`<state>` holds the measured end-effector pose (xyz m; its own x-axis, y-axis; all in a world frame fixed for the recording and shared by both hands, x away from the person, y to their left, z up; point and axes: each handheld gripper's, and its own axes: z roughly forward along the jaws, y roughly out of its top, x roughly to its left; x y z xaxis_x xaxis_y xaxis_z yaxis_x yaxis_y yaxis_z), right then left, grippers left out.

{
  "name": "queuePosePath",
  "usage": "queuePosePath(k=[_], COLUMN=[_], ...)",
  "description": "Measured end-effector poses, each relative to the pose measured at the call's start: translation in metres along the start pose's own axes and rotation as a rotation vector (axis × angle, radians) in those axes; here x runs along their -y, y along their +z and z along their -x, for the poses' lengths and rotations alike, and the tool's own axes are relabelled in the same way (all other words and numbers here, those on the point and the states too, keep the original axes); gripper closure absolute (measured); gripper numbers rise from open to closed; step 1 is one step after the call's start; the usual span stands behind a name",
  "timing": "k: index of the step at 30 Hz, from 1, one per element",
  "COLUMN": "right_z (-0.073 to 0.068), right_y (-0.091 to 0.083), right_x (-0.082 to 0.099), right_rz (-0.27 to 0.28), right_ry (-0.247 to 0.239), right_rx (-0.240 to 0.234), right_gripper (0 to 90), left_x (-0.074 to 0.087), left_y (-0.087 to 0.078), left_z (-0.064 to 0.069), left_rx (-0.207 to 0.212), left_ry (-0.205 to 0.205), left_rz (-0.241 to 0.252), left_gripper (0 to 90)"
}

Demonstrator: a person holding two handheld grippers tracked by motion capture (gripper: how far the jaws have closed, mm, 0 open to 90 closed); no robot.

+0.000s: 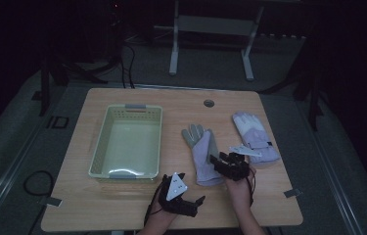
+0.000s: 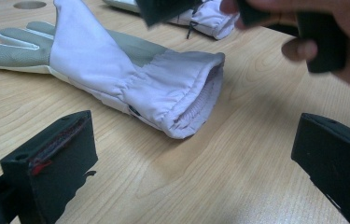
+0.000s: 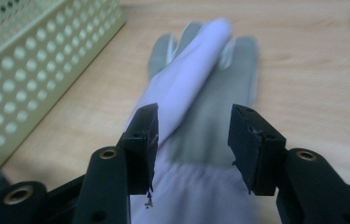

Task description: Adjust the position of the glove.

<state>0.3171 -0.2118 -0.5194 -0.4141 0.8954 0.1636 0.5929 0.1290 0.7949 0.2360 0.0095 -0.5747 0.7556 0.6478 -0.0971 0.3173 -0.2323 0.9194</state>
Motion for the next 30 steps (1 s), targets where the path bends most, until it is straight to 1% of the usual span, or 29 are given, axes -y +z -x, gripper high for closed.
queuePosePath(k=[1,2,3,4,5,6,7,8,10,11,12,13,14,15,16,17,18,19,20,21,23,24,25,26,28,29,30], right_z=[0.0,0.007,0.007,0.01,0.014,0.02,0.02,0.022,0.028,0.03,0.036,0.036,0.044,0.044,0.048,0.053,0.063,0.063,0.073,0.073,0.083,0.093,0.093,0.099,0.111,0.118,0.13], right_y=[0.0,-0.003,-0.003,-0.005,-0.006,-0.007,-0.007,-0.008,-0.009,-0.01,-0.011,-0.011,-0.014,-0.014,-0.016,-0.017,-0.02,-0.02,-0.022,-0.022,-0.024,-0.025,-0.025,-0.025,-0.025,-0.024,-0.022], right_x=[0.0,-0.007,-0.007,-0.011,-0.015,-0.023,-0.023,-0.026,-0.033,-0.036,-0.041,-0.041,-0.045,-0.045,-0.047,-0.049,-0.054,-0.054,-0.058,-0.058,-0.062,-0.066,-0.066,-0.069,-0.073,-0.075,-0.078], right_rz=[0.0,0.01,0.01,0.014,0.021,0.027,0.027,0.034,0.04,0.046,0.044,0.044,0.059,0.059,0.06,0.062,0.06,0.06,0.056,0.056,0.058,0.06,0.06,0.066,0.068,0.067,0.054], right_ry=[0.0,-0.001,-0.001,-0.007,-0.017,-0.024,-0.024,-0.035,-0.049,-0.061,-0.078,-0.078,-0.092,-0.092,-0.096,-0.102,-0.115,-0.115,-0.139,-0.139,-0.155,-0.168,-0.168,-0.173,-0.184,-0.181,-0.184], right_rx=[0.0,0.004,0.004,0.015,0.027,0.029,0.029,0.044,0.046,0.058,0.063,0.063,0.06,0.06,0.061,0.06,0.056,0.056,0.078,0.078,0.083,0.08,0.08,0.077,0.087,0.084,0.098], right_gripper=[53.1,53.6,53.6,53.6,54.0,54.0,54.0,54.0,53.5,53.5,53.0,53.0,52.5,52.5,51.5,51.4,50.3,50.3,50.3,50.3,50.2,50.0,50.0,50.1,50.1,50.5,50.8], left_x=[0.0,0.0,0.0,0.0,0.0,0.0,0.0,0.0,0.0,0.0,0.0,0.0,0.0,0.0,0.0,0.0,0.0,0.0,0.0,0.0,0.0,0.0,0.0,0.0,0.0,0.0,0.0], left_y=[0.0,0.0,0.0,0.0,0.0,0.0,0.0,0.0,0.0,0.0,0.0,0.0,0.0,0.0,0.0,0.0,0.0,0.0,0.0,0.0,0.0,0.0,0.0,0.0,0.0,0.0,0.0], left_z=[0.0,0.0,0.0,0.0,0.0,0.0,0.0,0.0,0.0,-0.001,-0.001,-0.001,0.0,0.0,0.0,0.0,0.0,0.0,0.0,0.0,0.0,0.0,0.0,0.0,0.0,0.0,0.0], left_rx=[0.0,0.0,0.0,0.0,0.0,0.0,0.0,0.001,0.002,0.002,0.002,0.002,0.002,0.002,0.002,0.002,0.002,0.002,0.002,0.002,0.001,0.0,0.0,0.0,0.0,0.0,0.001], left_ry=[0.0,0.0,0.0,-0.001,-0.002,-0.002,-0.003,-0.002,-0.003,-0.004,-0.003,-0.003,-0.002,-0.002,-0.002,-0.002,-0.003,-0.003,-0.005,-0.005,-0.002,-0.002,-0.002,-0.001,-0.001,-0.001,-0.003], left_rz=[0.0,0.0,0.0,0.001,0.0,0.001,0.001,-0.001,0.0,-0.001,-0.001,-0.001,-0.001,-0.001,-0.002,-0.001,0.0,0.0,0.002,0.002,0.0,0.0,0.0,0.0,0.0,0.0,0.0], left_gripper=[0.2,0.2,0.2,0.2,0.2,0.2,0.2,0.2,0.2,0.2,0.2,0.2,0.2,0.2,0.2,0.2,0.2,0.2,0.2,0.2,0.2,0.2,0.3,0.3,0.2,0.2,0.2])
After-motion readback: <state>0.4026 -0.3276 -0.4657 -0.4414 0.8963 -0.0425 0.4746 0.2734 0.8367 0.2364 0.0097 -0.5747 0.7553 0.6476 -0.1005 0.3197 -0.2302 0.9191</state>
